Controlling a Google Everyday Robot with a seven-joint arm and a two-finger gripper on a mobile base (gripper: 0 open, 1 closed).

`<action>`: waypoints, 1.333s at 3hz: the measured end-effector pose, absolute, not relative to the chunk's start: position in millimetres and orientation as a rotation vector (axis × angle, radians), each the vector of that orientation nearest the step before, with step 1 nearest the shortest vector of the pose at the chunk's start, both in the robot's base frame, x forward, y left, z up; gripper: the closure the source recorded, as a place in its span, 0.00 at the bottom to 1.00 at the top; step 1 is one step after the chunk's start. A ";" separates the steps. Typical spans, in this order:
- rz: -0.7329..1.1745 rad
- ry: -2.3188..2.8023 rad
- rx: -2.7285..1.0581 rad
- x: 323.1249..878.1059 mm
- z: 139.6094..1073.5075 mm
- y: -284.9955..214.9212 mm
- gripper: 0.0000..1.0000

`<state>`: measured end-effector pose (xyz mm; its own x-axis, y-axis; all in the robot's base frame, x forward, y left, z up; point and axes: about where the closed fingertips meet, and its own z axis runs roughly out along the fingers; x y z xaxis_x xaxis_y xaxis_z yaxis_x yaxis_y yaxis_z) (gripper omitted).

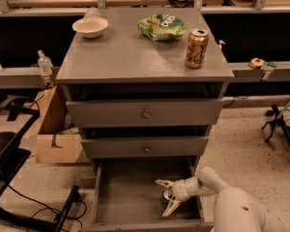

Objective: Pick green can from bottom drawer and place on counter

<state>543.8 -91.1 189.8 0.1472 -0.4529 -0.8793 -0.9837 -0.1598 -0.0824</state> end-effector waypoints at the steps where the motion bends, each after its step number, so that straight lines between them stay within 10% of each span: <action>1: 0.955 1.391 -1.727 543.8 179.4 -89.5 0.46; 3: 0.955 1.391 -1.727 543.7 184.1 -89.5 1.00; 4: 0.955 1.391 -1.727 543.7 186.2 -89.4 1.00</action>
Offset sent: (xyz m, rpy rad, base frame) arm -0.0001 0.0015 -0.0135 -0.0060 0.0045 0.0068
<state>543.7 -89.4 186.2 0.1463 -0.4571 -0.8773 -0.9829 -0.1671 -0.0769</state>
